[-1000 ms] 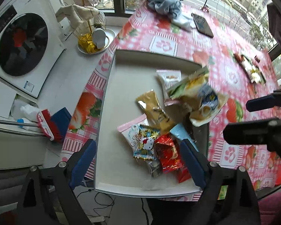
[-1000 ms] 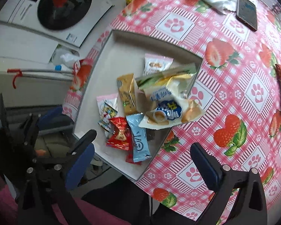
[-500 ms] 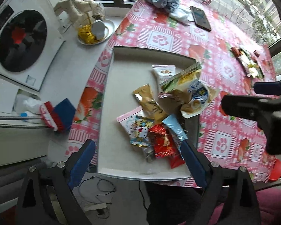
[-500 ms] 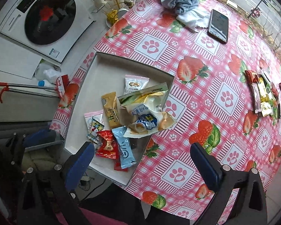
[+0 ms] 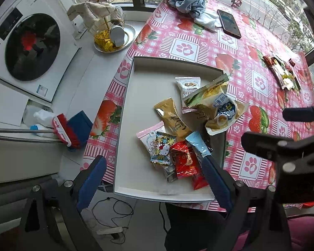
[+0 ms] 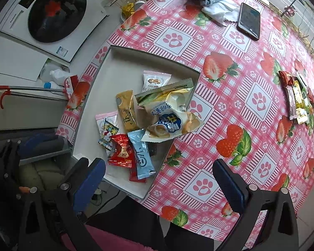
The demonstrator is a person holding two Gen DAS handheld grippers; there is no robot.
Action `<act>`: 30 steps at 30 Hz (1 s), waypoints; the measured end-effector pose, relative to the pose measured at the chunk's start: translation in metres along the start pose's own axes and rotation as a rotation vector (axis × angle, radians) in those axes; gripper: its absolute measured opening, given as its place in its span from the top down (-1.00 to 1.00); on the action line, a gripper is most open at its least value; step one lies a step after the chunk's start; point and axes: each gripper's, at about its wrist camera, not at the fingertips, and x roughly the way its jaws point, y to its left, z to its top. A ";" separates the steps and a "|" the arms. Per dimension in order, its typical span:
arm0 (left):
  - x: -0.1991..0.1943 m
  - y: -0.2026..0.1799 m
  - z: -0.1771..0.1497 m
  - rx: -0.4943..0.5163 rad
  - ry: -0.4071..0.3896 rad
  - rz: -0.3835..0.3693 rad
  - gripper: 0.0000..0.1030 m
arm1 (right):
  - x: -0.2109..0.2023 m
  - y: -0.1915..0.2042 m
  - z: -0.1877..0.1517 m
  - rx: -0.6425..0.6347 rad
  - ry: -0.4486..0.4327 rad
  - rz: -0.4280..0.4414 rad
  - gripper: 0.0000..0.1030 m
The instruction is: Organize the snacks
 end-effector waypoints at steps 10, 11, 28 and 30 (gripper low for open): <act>-0.004 -0.006 0.004 0.038 0.024 0.033 -0.83 | -0.003 -0.003 0.002 0.031 -0.001 0.023 -1.00; -0.005 -0.008 0.005 0.048 0.024 0.039 -0.83 | -0.004 -0.005 0.002 0.037 -0.004 0.030 -1.00; -0.012 -0.031 0.003 0.138 0.050 0.112 -0.83 | -0.003 -0.020 0.000 0.091 0.008 0.100 -1.00; -0.013 -0.031 0.002 0.133 0.050 0.115 -0.83 | -0.004 -0.020 -0.001 0.088 0.003 0.102 -1.00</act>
